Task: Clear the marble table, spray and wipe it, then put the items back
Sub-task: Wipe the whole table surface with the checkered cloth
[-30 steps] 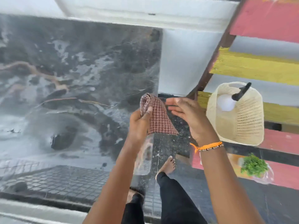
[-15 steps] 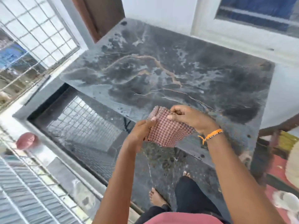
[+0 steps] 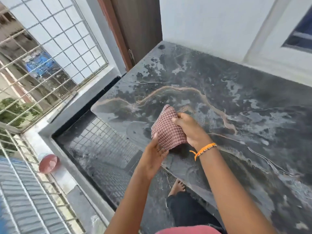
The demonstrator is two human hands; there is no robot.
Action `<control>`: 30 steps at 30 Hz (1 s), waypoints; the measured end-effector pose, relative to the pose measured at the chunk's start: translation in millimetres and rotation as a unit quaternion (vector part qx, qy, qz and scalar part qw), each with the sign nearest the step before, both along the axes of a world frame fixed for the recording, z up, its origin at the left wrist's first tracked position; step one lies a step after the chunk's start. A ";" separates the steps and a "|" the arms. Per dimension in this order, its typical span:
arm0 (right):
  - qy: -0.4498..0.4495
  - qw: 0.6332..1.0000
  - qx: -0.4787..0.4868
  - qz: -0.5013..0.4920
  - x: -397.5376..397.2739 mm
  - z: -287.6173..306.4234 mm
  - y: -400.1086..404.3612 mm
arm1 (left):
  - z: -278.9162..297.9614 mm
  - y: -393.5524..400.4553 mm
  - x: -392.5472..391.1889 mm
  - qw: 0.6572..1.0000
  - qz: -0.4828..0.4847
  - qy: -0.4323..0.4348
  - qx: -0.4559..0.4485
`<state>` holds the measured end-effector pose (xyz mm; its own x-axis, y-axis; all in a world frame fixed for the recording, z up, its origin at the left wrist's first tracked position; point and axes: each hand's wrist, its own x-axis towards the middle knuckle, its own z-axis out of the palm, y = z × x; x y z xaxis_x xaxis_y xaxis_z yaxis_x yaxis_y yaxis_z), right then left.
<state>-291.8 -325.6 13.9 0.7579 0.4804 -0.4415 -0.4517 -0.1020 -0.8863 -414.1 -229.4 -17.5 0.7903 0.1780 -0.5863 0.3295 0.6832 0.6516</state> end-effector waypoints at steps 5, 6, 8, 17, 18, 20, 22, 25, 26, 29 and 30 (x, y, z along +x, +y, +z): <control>0.026 0.998 0.041 -0.040 51.0 -10.6 39.4 | 7.5 56.8 64.8 0.999 0.026 -0.015 0.037; 0.009 0.999 0.016 -0.043 60.3 -14.5 43.2 | 8.8 67.4 76.0 0.997 0.009 -0.007 0.075; -0.025 0.998 -0.043 -0.042 75.1 -21.6 50.8 | 9.9 85.8 95.6 0.987 -0.022 -0.004 0.159; -0.299 0.862 -0.400 -0.091 98.5 -44.1 95.6 | -4.2 152.5 170.4 0.872 -0.173 0.004 0.458; -0.336 0.835 -0.429 -0.076 98.0 -45.9 103.1 | -6.9 164.3 178.1 0.835 -0.182 0.021 0.519; -0.366 0.802 -0.472 -0.010 94.1 -51.8 121.0 | -10.2 189.7 188.6 0.771 -0.205 0.030 0.602; -0.349 0.785 -0.510 0.038 91.8 -62.1 140.7 | -9.7 216.0 198.1 0.739 -0.223 -0.003 0.636; -0.314 0.756 -0.572 0.059 87.2 -78.8 167.1 | -12.3 252.2 208.3 0.687 -0.263 -0.035 0.677; -0.304 0.748 -0.587 0.049 86.0 -81.5 173.3 | -13.2 261.2 208.5 0.679 -0.267 -0.037 0.683; -0.293 0.739 -0.606 0.031 87.3 -83.1 209.1 | -19.6 296.3 209.5 0.696 -0.252 -0.064 0.669; -0.301 0.739 -0.602 0.038 87.0 -82.1 224.4 | -21.3 306.1 210.2 0.711 -0.247 -0.067 0.655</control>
